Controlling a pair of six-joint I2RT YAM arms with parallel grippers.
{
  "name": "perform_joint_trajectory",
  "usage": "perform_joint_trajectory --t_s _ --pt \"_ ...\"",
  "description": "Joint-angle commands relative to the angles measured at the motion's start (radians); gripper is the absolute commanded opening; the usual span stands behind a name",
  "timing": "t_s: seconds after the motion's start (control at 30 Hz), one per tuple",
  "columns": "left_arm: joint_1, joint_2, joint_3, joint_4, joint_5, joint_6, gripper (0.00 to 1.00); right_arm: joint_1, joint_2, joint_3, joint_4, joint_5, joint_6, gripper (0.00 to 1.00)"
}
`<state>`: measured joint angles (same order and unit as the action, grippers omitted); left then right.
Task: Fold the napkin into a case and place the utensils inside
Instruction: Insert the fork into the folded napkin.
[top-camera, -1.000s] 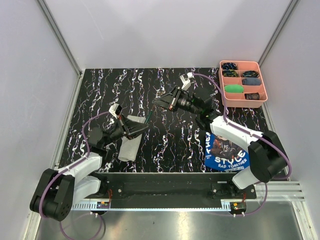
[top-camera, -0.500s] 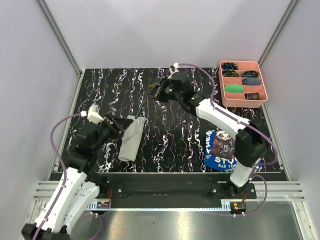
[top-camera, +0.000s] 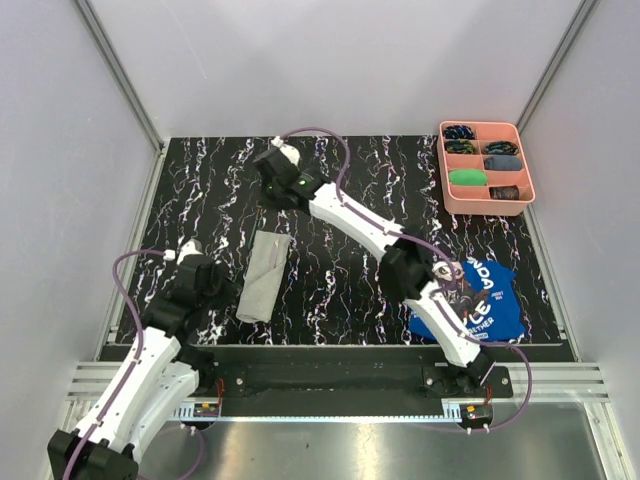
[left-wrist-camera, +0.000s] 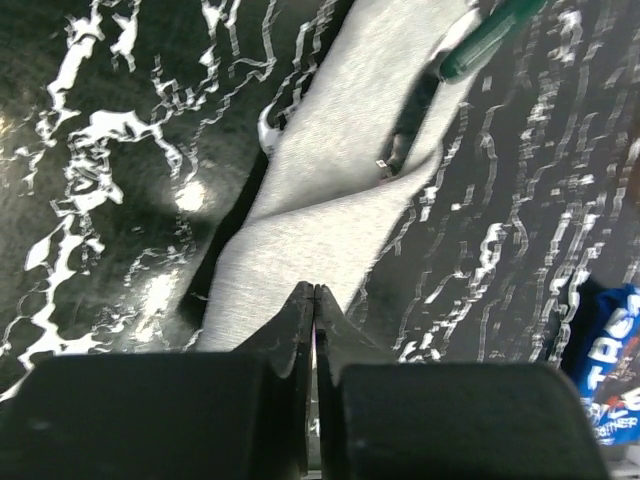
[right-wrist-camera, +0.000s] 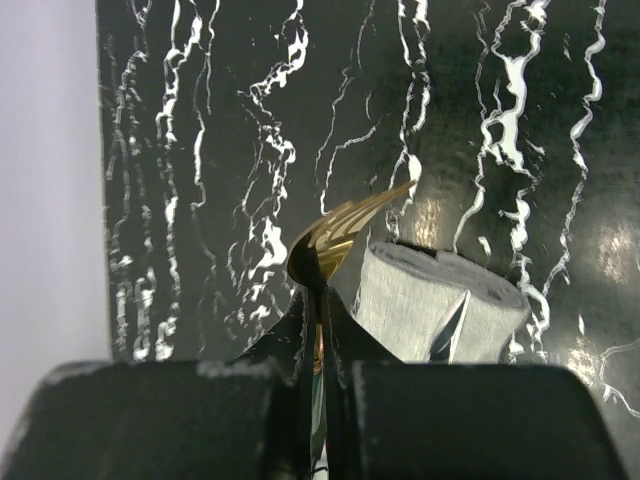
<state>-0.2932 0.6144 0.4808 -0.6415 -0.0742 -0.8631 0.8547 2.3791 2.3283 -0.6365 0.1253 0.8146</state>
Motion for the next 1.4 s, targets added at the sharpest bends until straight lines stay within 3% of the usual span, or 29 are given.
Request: perform_joint_trajectory --t_s 0.0,0.27,0.8,1.37 --pt "0.002 0.021 -0.028 0.029 -0.013 -0.002 0.0 0.049 0.15 0.363 -0.299 0.135 -0.072 0.0" --pt "0.002 -0.004 -0.105 0.089 0.091 -0.028 0.0 0.067 0.181 0.319 -0.315 0.136 -0.074 0.0" --pt "0.002 0.036 -0.171 0.103 0.102 -0.102 0.0 0.076 0.258 0.353 -0.273 0.119 -0.107 0.0" --pt "0.002 0.038 -0.176 0.103 0.077 -0.096 0.0 0.116 0.21 0.267 -0.313 -0.013 0.011 0.0"
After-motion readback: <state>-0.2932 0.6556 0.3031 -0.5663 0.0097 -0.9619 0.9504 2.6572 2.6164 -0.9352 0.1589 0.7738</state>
